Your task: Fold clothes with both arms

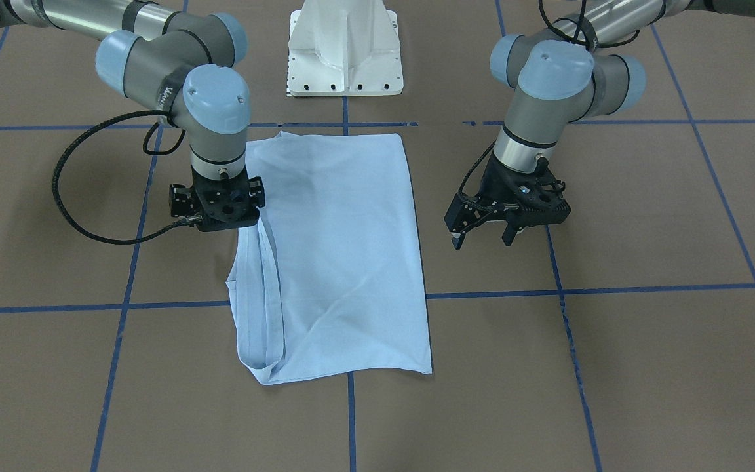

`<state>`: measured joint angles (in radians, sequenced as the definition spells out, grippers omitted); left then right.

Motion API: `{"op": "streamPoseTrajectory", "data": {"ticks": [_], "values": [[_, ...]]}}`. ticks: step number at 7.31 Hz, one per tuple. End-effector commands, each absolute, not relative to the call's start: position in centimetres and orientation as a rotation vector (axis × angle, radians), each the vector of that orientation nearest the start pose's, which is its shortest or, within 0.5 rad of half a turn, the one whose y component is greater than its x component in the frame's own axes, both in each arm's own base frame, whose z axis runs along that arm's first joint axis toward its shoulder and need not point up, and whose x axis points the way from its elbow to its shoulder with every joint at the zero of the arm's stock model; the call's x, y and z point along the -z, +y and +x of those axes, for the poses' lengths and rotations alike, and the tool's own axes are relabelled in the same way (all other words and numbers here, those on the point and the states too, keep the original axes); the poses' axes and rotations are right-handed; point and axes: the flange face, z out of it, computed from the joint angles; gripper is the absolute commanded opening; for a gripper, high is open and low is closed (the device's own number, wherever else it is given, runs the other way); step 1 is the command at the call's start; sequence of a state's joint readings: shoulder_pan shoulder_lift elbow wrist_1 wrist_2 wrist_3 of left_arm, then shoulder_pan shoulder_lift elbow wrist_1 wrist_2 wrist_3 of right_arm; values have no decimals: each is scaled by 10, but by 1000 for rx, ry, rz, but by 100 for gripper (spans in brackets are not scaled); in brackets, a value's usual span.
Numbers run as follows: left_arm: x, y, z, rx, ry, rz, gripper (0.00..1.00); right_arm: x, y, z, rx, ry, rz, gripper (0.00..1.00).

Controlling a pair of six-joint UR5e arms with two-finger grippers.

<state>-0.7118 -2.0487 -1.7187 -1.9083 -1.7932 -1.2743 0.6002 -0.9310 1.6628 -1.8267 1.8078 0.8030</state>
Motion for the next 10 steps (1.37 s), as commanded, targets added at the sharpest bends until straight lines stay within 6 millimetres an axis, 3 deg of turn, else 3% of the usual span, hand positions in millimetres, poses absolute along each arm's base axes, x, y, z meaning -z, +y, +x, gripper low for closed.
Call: {"op": "streamPoseTrajectory", "data": {"ticks": [1,4,5,7,10], "values": [[-286,-509,419,272,939,284,100,-255,-505,-544,215,-501,107,100],[-285,-509,419,272,940,285,100,-301,-506,-561,221,-447,55,100],[-286,-509,420,272,939,284,100,-308,-506,-562,221,-433,42,100],[-289,-510,422,271,951,289,100,-309,-511,-557,212,-425,35,100],[-288,-509,424,274,955,287,100,-315,-529,-534,213,-391,22,100]]}}
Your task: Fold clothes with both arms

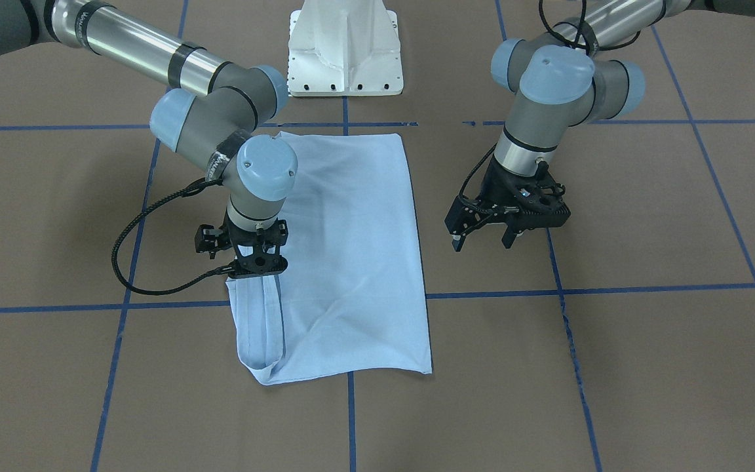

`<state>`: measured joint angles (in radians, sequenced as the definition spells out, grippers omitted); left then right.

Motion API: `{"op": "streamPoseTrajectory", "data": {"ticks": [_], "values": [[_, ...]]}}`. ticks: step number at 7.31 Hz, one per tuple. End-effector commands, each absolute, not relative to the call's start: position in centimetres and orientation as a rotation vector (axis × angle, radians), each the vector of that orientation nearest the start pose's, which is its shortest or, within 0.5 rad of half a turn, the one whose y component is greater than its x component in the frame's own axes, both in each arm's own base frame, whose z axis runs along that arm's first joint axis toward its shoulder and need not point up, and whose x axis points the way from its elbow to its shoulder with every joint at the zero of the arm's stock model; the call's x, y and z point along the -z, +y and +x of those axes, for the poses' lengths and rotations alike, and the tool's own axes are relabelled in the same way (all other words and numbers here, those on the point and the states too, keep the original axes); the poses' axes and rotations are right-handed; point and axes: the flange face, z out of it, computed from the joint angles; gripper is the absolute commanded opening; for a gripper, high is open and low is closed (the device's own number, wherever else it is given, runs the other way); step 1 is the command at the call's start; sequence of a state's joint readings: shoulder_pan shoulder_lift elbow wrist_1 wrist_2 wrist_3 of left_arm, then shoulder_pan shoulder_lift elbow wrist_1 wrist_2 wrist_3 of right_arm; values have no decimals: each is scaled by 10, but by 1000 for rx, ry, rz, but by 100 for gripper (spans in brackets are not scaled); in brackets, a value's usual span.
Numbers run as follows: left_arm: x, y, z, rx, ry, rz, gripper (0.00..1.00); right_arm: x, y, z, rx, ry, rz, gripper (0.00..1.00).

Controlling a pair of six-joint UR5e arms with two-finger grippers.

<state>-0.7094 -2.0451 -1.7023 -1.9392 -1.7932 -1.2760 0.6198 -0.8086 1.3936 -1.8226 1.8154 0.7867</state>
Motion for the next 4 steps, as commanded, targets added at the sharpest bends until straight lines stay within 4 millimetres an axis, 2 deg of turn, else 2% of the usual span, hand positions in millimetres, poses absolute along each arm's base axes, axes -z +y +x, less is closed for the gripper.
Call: {"op": "streamPoseTrajectory", "data": {"ticks": [1,2,3,4], "values": [[-285,-502,429,271,963,279,100,-333,-528,-529,213,-369,16,100],[-283,-501,429,274,969,277,100,-341,-531,-524,206,-363,14,100],[-282,-501,429,274,970,278,100,-336,-538,-517,222,-371,22,100],[-281,-501,428,274,971,279,100,-320,-547,-509,214,-395,38,100]]}}
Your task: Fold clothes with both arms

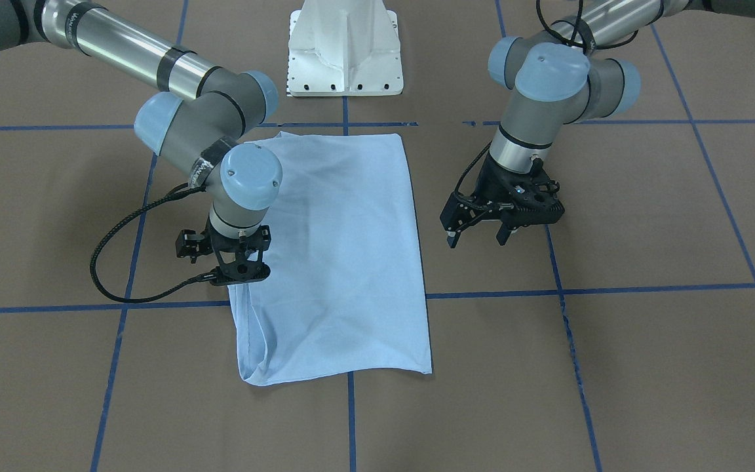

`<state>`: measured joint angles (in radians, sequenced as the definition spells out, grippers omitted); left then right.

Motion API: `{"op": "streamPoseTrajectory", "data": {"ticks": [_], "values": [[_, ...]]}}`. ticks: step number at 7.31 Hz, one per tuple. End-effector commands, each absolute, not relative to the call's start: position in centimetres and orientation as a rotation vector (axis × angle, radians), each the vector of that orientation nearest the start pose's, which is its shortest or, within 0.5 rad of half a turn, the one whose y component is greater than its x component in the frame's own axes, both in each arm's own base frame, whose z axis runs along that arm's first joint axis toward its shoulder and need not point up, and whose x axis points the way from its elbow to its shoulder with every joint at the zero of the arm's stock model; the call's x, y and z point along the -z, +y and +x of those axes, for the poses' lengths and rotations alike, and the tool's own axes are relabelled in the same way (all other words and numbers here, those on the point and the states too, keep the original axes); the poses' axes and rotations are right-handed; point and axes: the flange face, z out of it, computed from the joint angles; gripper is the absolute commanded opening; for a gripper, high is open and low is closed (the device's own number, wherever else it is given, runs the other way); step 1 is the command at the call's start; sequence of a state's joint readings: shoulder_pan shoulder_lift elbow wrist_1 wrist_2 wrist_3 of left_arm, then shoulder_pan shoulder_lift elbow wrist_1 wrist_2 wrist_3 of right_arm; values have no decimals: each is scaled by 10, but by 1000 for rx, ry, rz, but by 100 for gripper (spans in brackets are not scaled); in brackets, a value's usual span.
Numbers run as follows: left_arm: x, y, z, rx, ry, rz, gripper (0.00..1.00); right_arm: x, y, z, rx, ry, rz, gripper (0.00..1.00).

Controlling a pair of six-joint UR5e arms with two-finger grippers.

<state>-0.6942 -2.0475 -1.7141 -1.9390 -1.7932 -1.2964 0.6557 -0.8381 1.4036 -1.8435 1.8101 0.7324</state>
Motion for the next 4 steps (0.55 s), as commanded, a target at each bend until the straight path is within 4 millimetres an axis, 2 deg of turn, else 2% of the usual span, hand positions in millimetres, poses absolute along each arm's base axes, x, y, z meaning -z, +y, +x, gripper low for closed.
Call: {"op": "streamPoseTrajectory", "data": {"ticks": [1,4], "values": [[-279,-499,429,262,982,261,100,-305,-548,-499,210,-435,51,100],[-258,-482,425,322,1074,116,100,-247,-532,-487,241,-669,128,100]]}}
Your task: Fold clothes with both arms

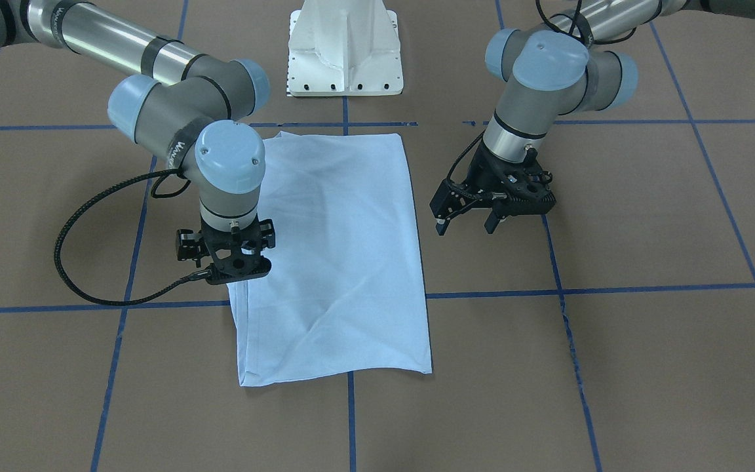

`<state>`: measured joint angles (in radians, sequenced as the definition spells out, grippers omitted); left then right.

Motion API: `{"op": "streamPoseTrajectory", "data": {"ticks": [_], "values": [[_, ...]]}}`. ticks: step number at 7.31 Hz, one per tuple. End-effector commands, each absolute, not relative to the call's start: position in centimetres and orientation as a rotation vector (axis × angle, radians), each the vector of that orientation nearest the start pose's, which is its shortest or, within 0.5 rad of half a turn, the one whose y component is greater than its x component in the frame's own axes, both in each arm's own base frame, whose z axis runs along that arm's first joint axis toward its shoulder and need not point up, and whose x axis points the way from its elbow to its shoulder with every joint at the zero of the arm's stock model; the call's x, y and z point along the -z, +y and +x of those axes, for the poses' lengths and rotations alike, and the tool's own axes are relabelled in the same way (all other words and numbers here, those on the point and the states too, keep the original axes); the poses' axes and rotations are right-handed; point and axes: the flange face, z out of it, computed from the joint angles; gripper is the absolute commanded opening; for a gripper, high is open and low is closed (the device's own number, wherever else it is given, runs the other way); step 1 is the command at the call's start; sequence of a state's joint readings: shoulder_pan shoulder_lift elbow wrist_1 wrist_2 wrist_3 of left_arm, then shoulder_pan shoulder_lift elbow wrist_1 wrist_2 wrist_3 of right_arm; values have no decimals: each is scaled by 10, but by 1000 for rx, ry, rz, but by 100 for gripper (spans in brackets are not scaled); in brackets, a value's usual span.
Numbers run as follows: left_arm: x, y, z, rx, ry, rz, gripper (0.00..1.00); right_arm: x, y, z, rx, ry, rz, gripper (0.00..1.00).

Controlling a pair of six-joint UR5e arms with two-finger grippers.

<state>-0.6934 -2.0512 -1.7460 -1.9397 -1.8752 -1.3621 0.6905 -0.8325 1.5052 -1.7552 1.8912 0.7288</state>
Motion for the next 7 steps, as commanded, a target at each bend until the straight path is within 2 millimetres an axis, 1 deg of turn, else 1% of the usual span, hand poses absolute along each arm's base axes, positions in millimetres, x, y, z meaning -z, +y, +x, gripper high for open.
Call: {"op": "streamPoseTrajectory", "data": {"ticks": [1,2,3,4,5,6,7], "values": [[-255,-463,440,375,1092,14,100,-243,-514,-471,238,-721,118,100],[-254,-428,473,407,1090,-73,100,-249,-495,-450,173,-747,100,100],[-251,-398,498,447,1087,-102,100,-249,-479,-431,153,-777,93,100],[-251,-354,528,499,1073,-149,100,-250,-462,-417,109,-819,39,100],[-257,-321,542,526,1057,-190,100,-250,-455,-411,82,-829,26,100],[-263,-296,554,549,1027,-215,98,-244,-447,-410,74,-843,24,100],[-269,-276,565,559,974,-214,96,-240,-441,-413,47,-851,12,100]]}}
